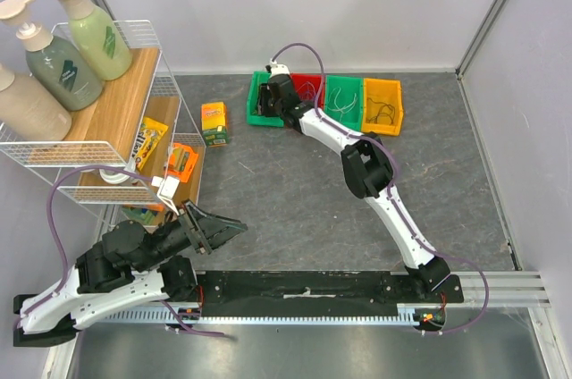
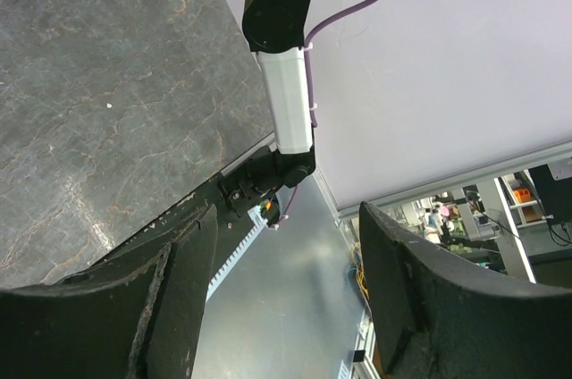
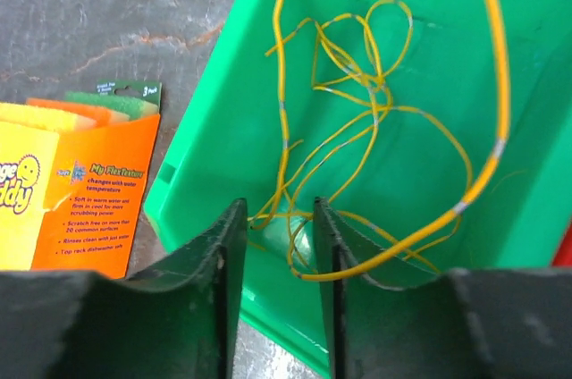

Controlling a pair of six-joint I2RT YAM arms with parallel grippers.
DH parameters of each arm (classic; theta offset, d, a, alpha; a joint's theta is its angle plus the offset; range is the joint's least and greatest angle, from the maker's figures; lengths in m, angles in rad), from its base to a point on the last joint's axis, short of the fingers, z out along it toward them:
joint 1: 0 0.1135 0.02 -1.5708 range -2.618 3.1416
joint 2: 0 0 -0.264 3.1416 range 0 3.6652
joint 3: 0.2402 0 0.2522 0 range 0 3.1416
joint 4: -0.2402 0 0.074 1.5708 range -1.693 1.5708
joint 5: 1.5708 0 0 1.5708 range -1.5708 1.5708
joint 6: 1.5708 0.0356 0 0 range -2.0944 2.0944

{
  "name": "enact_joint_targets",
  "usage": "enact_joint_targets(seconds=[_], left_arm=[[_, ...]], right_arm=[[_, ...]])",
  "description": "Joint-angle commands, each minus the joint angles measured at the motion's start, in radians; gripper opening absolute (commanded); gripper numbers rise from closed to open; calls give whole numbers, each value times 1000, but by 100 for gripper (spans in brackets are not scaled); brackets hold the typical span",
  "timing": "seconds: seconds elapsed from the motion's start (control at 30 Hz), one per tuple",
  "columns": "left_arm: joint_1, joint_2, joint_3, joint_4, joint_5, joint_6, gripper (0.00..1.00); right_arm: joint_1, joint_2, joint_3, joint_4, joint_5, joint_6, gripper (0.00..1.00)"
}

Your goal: Untangle the cables

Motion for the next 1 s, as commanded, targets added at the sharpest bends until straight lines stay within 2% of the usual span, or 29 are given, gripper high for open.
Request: enact_joint_targets(seconds=[0.0, 0.13, 0.37, 0.6, 0.8, 0.97], left_arm=[[0, 25, -3, 31, 6, -7, 71], [-1, 36, 3, 35, 13, -5, 71], [0, 36, -7, 37, 15, -8, 71], [-1, 30, -14, 37, 27, -14, 71], [-1, 6, -3, 35, 38, -13, 71], [0, -19, -10, 35, 47, -8, 71]], right_arm=[[-2, -82, 27, -75, -2, -3, 47], [1, -159, 23, -127, 12, -23, 58], [2, -277, 13, -285, 85, -36, 84], [2, -441, -103, -367, 154, -88, 95], [5, -685, -386, -364, 185, -148, 96], [44, -1048, -848, -243, 161, -184, 98]])
